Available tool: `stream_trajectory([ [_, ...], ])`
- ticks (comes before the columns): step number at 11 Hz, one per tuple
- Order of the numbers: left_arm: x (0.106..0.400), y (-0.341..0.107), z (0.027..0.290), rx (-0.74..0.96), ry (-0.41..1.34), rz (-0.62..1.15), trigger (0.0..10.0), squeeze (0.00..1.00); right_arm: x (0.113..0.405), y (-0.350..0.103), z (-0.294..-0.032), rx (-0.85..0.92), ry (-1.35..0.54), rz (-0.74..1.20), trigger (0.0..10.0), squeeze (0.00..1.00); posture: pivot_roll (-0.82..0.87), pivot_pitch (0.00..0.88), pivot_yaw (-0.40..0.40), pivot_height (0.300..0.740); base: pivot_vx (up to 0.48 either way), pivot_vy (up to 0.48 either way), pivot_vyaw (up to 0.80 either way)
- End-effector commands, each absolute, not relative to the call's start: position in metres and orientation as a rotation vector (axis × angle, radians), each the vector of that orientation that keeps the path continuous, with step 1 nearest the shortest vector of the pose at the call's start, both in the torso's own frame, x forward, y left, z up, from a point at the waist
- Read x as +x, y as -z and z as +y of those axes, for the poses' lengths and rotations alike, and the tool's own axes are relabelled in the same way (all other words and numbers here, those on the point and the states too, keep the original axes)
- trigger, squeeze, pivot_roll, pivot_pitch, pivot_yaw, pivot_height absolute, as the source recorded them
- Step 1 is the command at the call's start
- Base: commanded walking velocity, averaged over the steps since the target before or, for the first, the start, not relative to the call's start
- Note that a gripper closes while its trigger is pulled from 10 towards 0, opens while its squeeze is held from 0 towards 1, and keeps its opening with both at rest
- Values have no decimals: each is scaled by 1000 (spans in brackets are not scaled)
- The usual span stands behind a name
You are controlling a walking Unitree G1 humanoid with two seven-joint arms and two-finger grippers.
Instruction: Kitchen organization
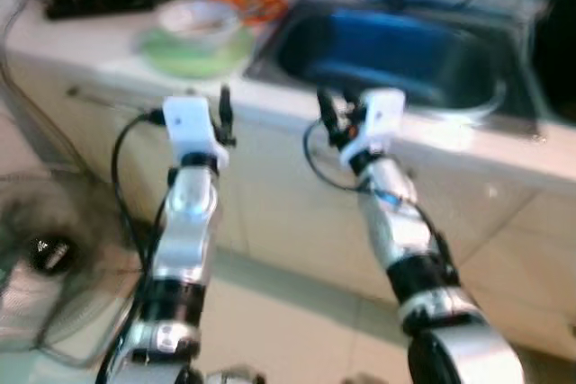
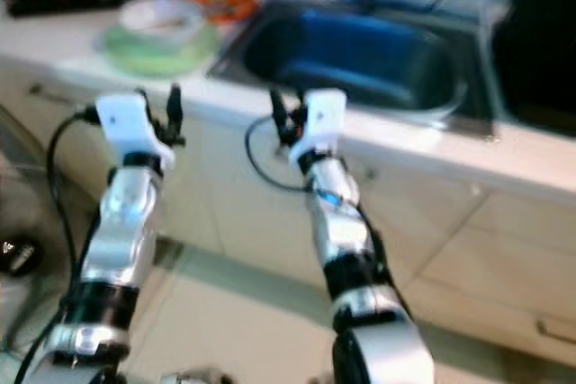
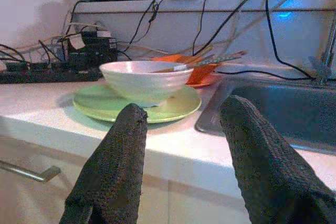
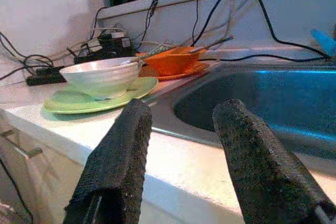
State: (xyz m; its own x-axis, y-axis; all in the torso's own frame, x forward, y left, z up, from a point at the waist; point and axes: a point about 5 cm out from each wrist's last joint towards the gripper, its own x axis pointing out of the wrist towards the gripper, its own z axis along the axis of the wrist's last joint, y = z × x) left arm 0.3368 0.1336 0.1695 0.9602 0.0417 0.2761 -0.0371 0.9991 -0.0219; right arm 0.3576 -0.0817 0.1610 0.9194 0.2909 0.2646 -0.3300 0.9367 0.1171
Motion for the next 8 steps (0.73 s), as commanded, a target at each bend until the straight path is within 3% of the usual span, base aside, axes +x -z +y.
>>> stream_trajectory([
  [1,336,-171,126,-21,-18,-281,10000,0,359,-159,-88,166,-300,-237,10000,0,45,42,-6,740,0,431,0],
  [3,336,-170,127,-15,-23,-282,10000,0,358,-159,-88,173,-301,-233,10000,0,46,37,-5,740,142,399,0],
  [8,336,-171,125,-9,-11,-284,10000,0,358,-158,-88,188,-297,-228,10000,0,43,32,-2,740,425,0,-160],
])
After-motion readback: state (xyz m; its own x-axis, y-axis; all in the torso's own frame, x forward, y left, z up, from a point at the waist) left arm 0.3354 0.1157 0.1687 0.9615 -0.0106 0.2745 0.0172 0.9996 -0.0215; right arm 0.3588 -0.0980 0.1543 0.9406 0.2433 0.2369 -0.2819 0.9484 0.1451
